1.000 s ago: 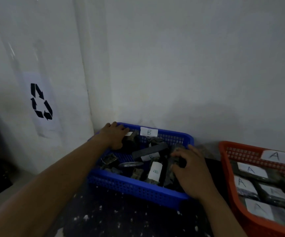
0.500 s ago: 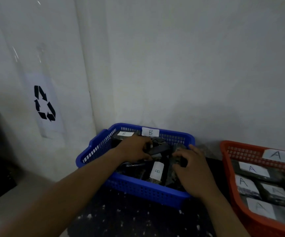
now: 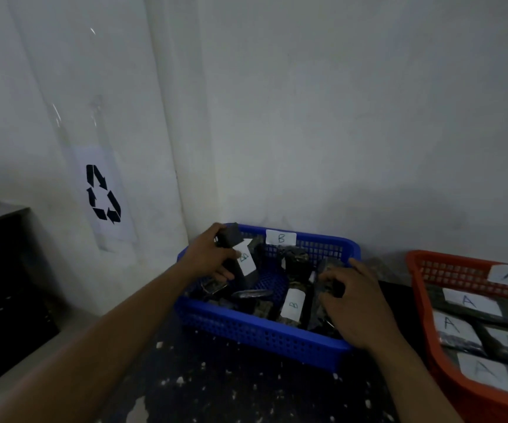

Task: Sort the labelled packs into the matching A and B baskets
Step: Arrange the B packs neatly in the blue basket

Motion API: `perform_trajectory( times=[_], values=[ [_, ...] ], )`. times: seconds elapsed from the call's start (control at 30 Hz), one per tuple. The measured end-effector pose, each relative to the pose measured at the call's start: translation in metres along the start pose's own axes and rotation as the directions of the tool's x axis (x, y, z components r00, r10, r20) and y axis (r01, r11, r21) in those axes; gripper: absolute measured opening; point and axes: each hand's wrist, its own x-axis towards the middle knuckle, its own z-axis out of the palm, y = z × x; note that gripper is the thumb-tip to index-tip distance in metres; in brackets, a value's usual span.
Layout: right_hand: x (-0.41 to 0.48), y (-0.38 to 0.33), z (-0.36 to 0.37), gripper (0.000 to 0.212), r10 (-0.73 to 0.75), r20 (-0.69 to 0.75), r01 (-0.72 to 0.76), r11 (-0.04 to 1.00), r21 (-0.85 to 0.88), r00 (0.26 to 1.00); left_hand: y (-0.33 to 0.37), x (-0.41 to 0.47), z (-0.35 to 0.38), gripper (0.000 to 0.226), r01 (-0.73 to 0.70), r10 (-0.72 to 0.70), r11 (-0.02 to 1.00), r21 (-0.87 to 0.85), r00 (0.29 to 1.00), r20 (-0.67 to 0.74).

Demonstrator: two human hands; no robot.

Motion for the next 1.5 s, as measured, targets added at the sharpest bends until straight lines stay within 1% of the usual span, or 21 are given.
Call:
perform_trajectory(
  times=[0.1,0.17,0.2,0.27,0.37,0.43,0.53,0.6,0.63,0.7,0.77,0.87,0.93,1.03,1.13,1.23,1.3,1.37,1.4,1.43,1.5],
  values=[
    [0.000,0.000,0.000,0.029,-0.002,0.003,0.002,1.000,-0.002,1.000,-0.009,0.000,0.003,0.017,0.083,-0.089,0.995,-0.058,0.991,-0.104],
    [0.000,0.000,0.001,0.030,0.002,0.005,-0.002,1.000,-0.005,1.000,-0.013,0.000,0.003,0.012,0.152,-0.159,0.986,-0.064,0.978,-0.134],
    [0.000,0.000,0.001,0.031,0.006,0.005,-0.006,1.000,-0.006,1.000,-0.014,0.001,0.001,0.018,0.170,-0.167,0.985,0.011,0.975,-0.149],
    [0.000,0.000,0.001,0.031,0.011,0.006,-0.011,1.000,-0.006,1.000,-0.013,0.000,0.000,0.027,0.169,-0.128,0.952,0.255,0.977,-0.171],
    [0.001,0.001,0.001,0.029,0.006,0.007,-0.006,1.000,-0.004,1.000,-0.006,-0.001,0.000,0.031,0.096,-0.009,0.769,0.632,0.990,-0.139],
    [0.001,0.001,0.001,0.025,0.000,0.007,0.000,1.000,0.005,1.000,0.000,0.000,0.002,0.028,0.083,0.008,0.660,0.747,0.993,-0.117],
    [0.001,0.002,0.001,0.019,-0.020,0.003,0.020,1.000,0.016,1.000,0.004,0.003,0.003,0.027,0.080,0.021,0.551,0.831,0.994,-0.109],
    [0.002,0.003,0.002,0.020,-0.025,0.005,0.024,1.000,0.011,1.000,0.005,0.007,0.001,0.025,0.062,0.019,0.554,0.830,0.996,-0.086],
    [0.002,0.003,0.002,0.021,-0.025,0.005,0.025,1.000,0.008,1.000,0.005,0.007,-0.001,0.023,0.058,0.024,0.608,0.792,0.995,-0.092],
    [0.002,0.003,0.002,0.022,-0.022,0.006,0.022,1.000,0.007,1.000,0.004,0.007,-0.006,0.021,0.047,0.062,0.783,0.621,0.986,-0.152],
    [0.001,0.002,0.001,0.023,-0.011,0.013,0.011,1.000,0.009,1.000,0.004,0.006,-0.009,0.025,-0.005,0.116,0.907,0.421,0.964,-0.239],
    [0.000,0.000,0.000,0.024,-0.012,0.018,0.012,1.000,0.019,1.000,0.011,0.004,-0.006,0.032,-0.159,0.209,0.967,0.199,0.942,-0.263],
    [-0.001,0.000,0.000,0.024,-0.014,0.015,0.013,1.000,0.026,1.000,0.018,0.004,-0.004,0.036,-0.256,0.278,0.959,0.126,0.935,-0.218],
    [0.000,0.000,-0.001,0.024,-0.010,0.022,0.009,1.000,0.022,1.000,0.025,0.006,0.002,0.034,-0.345,0.356,0.926,0.152,0.933,-0.051],
    [0.000,0.001,0.000,0.025,-0.003,0.026,0.003,1.000,0.018,1.000,0.016,0.007,0.016,0.028,-0.365,0.337,0.917,0.160,0.925,0.173],
    [0.000,0.002,0.000,0.025,-0.007,0.024,0.007,1.000,0.016,1.000,0.002,0.006,0.027,0.029,-0.393,0.330,0.893,0.221,0.903,0.276],
    [0.000,0.002,0.001,0.025,-0.012,0.019,0.011,1.000,0.019,1.000,-0.003,0.007,0.028,0.028,-0.473,0.369,0.791,0.389,0.875,0.315],
    [0.001,0.003,0.001,0.025,-0.014,0.019,0.013,1.000,0.018,1.000,-0.004,0.008,0.026,0.025,-0.524,0.400,0.619,0.585,0.852,0.338],
    [0.000,0.003,0.001,0.025,-0.015,0.019,0.015,1.000,0.017,1.000,-0.003,0.007,0.024,0.023,-0.524,0.398,0.558,0.644,0.850,0.347],
    [0.001,0.003,0.001,0.025,-0.016,0.017,0.016,1.000,0.015,1.000,-0.003,0.007,0.023,0.022,-0.512,0.375,0.535,0.672,0.857,0.354],
    [0.000,0.003,0.001,0.024,-0.016,0.012,0.016,1.000,0.006,1.000,-0.002,0.005,0.018,0.021,-0.467,0.289,0.558,0.686,0.884,0.367]
  ],
)
